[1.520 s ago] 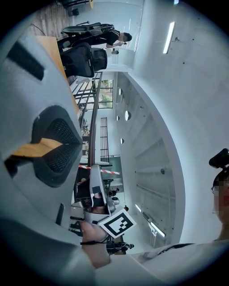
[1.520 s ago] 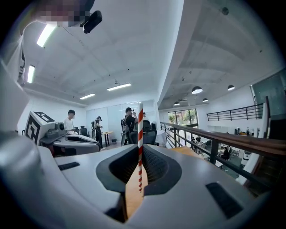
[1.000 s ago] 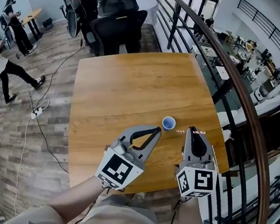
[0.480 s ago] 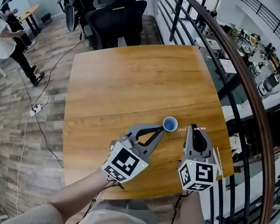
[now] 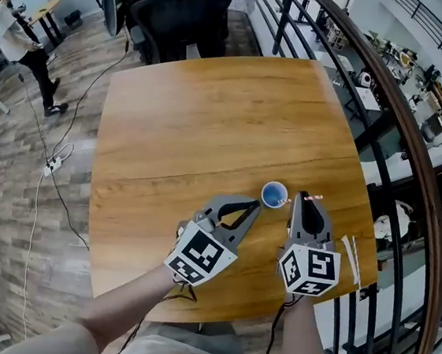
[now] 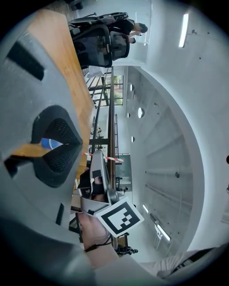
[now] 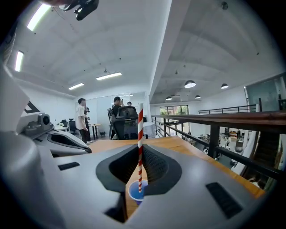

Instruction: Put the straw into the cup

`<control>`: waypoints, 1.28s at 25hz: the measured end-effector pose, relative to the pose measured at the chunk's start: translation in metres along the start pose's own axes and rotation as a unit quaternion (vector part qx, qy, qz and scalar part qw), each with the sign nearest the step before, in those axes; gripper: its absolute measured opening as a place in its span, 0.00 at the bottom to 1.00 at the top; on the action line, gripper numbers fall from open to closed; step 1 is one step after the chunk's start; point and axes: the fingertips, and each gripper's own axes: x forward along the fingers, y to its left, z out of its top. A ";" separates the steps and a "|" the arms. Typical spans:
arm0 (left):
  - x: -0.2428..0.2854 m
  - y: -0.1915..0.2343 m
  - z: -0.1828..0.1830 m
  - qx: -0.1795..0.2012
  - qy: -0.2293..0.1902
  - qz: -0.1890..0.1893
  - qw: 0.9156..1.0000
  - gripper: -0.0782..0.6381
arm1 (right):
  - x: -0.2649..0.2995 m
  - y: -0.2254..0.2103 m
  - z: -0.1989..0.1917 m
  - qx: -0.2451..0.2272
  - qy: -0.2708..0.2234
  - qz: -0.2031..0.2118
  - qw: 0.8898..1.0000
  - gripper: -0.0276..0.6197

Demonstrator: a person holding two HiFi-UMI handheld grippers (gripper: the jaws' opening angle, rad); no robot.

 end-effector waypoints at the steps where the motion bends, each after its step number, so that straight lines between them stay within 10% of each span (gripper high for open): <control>1: 0.004 0.001 -0.006 -0.007 0.001 -0.001 1.000 0.13 | 0.004 -0.001 -0.005 -0.006 0.002 0.003 1.000 0.10; 17: 0.036 0.002 -0.070 -0.035 0.028 -0.004 0.999 0.13 | 0.038 -0.010 -0.081 0.030 0.025 0.022 0.999 0.10; 32: 0.013 -0.003 -0.041 -0.033 0.021 -0.005 0.999 0.13 | 0.019 0.007 -0.042 -0.015 0.004 0.017 1.000 0.10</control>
